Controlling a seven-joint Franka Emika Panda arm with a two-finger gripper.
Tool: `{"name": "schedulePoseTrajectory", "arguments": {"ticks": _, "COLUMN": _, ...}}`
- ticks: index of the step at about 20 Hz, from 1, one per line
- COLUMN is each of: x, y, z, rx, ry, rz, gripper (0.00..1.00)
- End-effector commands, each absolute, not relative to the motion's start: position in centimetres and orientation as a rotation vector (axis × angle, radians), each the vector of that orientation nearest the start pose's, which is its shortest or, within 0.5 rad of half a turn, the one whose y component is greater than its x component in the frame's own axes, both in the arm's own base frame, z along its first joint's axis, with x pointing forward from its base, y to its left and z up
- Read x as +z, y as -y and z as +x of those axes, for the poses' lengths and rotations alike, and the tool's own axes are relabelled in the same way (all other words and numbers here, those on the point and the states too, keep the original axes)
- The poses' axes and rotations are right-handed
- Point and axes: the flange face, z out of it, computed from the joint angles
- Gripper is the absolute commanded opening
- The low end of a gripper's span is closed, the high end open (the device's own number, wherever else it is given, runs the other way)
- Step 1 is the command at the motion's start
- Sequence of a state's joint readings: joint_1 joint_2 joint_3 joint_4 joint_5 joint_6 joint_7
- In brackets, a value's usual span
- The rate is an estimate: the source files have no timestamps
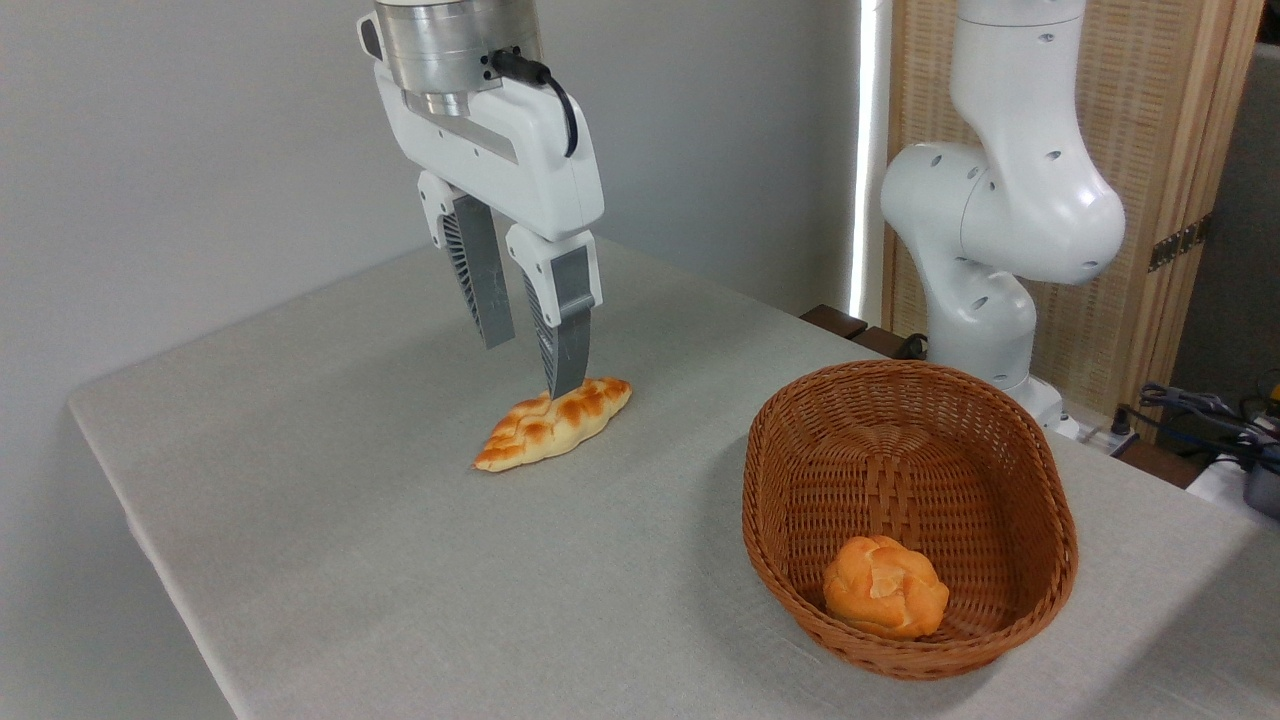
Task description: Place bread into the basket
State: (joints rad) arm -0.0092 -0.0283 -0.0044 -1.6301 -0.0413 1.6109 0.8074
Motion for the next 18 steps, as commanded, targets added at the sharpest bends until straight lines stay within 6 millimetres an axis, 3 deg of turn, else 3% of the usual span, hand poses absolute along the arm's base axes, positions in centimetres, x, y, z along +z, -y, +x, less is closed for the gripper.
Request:
{"name": "schedulePoseTrajectory", "arguments": {"ticks": 1, "x": 62.07, "y": 0.81, "z": 54.38, "rx": -0.042, "ry": -1.271, "rz": -2.906, "gripper": 1.0}}
{"name": "schedulePoseTrajectory", "arguments": {"ticks": 18, "x": 62.83, "y": 0.76, "z": 54.44, "rx": -0.059, "ry": -1.234, "rz": -2.912, "gripper": 1.0}}
